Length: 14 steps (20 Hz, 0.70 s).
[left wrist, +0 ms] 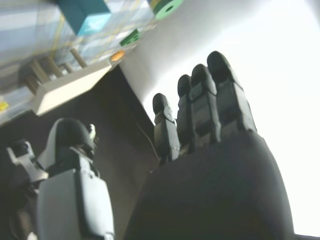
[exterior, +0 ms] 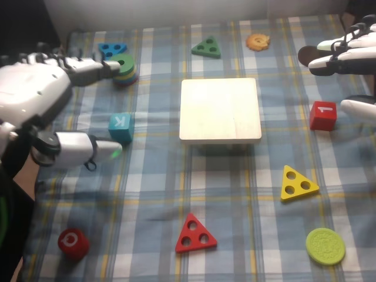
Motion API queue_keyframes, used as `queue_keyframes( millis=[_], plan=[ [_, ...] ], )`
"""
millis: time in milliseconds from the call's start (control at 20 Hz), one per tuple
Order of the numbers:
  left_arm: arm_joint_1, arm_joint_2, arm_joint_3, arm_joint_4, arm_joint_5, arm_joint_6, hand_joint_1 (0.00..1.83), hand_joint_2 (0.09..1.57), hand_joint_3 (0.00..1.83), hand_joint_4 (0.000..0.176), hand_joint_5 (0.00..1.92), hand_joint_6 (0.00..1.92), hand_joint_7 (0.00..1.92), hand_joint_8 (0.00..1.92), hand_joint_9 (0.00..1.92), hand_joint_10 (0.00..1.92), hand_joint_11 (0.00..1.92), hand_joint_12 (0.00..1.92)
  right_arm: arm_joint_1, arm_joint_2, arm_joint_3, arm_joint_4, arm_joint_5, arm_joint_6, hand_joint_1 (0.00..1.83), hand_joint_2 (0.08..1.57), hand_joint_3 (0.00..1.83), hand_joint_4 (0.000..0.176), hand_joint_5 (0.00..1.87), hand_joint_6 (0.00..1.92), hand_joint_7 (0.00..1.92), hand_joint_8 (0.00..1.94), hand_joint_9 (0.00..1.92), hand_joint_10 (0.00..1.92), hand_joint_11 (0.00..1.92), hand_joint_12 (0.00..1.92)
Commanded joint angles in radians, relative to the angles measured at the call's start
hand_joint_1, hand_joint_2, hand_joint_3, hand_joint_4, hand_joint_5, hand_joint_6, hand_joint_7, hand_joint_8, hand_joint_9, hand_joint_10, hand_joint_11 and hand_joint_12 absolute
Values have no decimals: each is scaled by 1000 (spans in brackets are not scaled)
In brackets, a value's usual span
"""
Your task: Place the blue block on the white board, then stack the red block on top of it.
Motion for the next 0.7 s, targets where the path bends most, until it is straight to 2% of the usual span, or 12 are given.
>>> queue_keyframes(
  millis=[0, 200, 300, 400, 650],
  plan=[
    [-21, -9, 16, 20, -65, 20, 819, 891, 0, 172, 415, 18, 364, 9, 343, 7, 156, 340, 16, 2, 1, 21, 121, 7, 608, 1355, 1, 0, 620, 1, 518, 3, 522, 3, 354, 424],
    [-60, -53, 83, -49, 14, 84, 847, 897, 0, 176, 461, 21, 363, 10, 340, 8, 119, 320, 16, 2, 2, 18, 121, 7, 604, 1356, 1, 0, 622, 2, 528, 5, 529, 4, 367, 419],
    [-72, -72, 107, -69, 46, 114, 875, 901, 0, 168, 522, 14, 399, 7, 362, 6, 123, 333, 16, 2, 2, 18, 121, 7, 608, 1355, 1, 0, 622, 1, 528, 4, 528, 3, 364, 414],
    [-86, -93, 127, -92, 74, 164, 875, 916, 5, 154, 598, 11, 419, 1, 370, 1, 119, 349, 16, 2, 2, 18, 121, 7, 592, 1357, 1, 0, 619, 0, 526, 2, 527, 2, 374, 413],
    [-108, -128, 175, -129, 125, 185, 885, 952, 8, 159, 673, 21, 424, 1, 369, 0, 112, 341, 15, 1, 3, 15, 119, 7, 618, 1359, 0, 0, 603, 0, 518, 0, 520, 0, 375, 417]
  ],
)
